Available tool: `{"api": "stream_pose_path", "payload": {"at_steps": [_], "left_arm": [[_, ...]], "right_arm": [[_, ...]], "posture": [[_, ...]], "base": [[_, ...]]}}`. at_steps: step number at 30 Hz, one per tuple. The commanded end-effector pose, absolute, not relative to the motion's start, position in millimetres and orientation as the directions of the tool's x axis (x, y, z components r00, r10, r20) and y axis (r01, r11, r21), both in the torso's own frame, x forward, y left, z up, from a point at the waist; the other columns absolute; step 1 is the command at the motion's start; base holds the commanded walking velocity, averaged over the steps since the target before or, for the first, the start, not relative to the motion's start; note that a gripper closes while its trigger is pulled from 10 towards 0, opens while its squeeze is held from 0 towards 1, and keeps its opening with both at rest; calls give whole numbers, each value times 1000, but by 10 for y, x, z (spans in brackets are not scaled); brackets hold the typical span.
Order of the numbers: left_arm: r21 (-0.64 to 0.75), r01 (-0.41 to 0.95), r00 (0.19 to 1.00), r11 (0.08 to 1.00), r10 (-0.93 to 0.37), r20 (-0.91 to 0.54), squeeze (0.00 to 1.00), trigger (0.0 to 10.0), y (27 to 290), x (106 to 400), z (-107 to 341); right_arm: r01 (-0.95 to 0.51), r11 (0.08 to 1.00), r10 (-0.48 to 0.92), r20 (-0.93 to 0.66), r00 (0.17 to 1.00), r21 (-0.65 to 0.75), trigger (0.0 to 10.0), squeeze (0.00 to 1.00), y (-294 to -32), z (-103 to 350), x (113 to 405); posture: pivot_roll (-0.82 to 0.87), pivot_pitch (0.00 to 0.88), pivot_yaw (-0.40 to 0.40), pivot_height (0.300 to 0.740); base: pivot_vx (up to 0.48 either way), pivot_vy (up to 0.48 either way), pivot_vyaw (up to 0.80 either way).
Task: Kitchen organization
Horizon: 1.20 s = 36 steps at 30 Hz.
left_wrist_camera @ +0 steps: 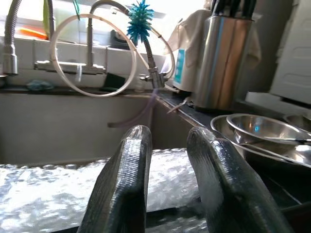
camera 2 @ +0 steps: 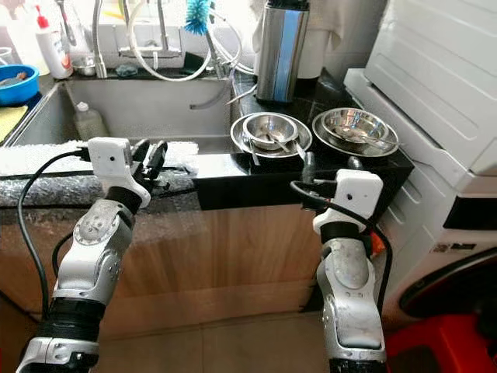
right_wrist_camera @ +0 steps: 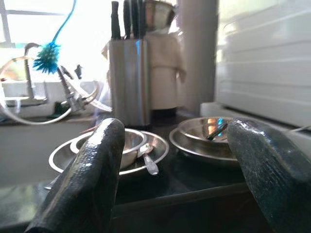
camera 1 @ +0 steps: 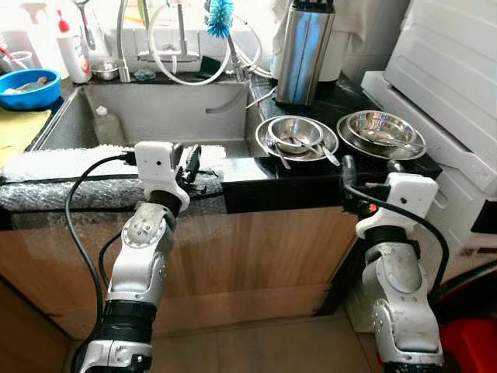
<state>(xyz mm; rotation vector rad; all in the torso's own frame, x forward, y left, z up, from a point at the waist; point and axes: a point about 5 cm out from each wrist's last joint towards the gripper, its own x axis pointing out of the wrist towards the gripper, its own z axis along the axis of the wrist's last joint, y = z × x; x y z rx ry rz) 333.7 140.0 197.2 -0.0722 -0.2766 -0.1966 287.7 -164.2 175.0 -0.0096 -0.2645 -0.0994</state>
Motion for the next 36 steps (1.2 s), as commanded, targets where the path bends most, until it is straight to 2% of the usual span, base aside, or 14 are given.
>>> {"api": "stream_pose_path", "payload": {"at_steps": [1, 9, 25, 36], "left_arm": [[-34, 204, 944, 978, -188, 271, 0, 10000, 1411, 3351, 1985], [-26, 216, 939, 976, -201, 280, 0, 10000, 1377, 3353, 2028], [20, 245, 918, 969, -239, 316, 0, 10000, 1319, 3344, 2162], [31, 263, 914, 964, -259, 313, 0, 10000, 1273, 3332, 2165]], "right_arm": [[100, 995, -98, 265, 959, 4, 10000, 0, -1616, 1765, 2895], [88, 996, -93, 291, 952, 28, 10000, 0, -1597, 1826, 2924], [87, 995, -94, 287, 953, 38, 10000, 0, -1586, 1800, 2922], [84, 995, -93, 280, 956, 44, 10000, 0, -1583, 1783, 2931]], "posture": [[-83, 6, -39, 740], [-81, 8, -38, 740], [-73, 19, -36, 740], [-73, 20, -39, 740]], "base": [[0, 386, 0], [0, 376, 0], [0, 0, 0], [285, 0, 0]]}}
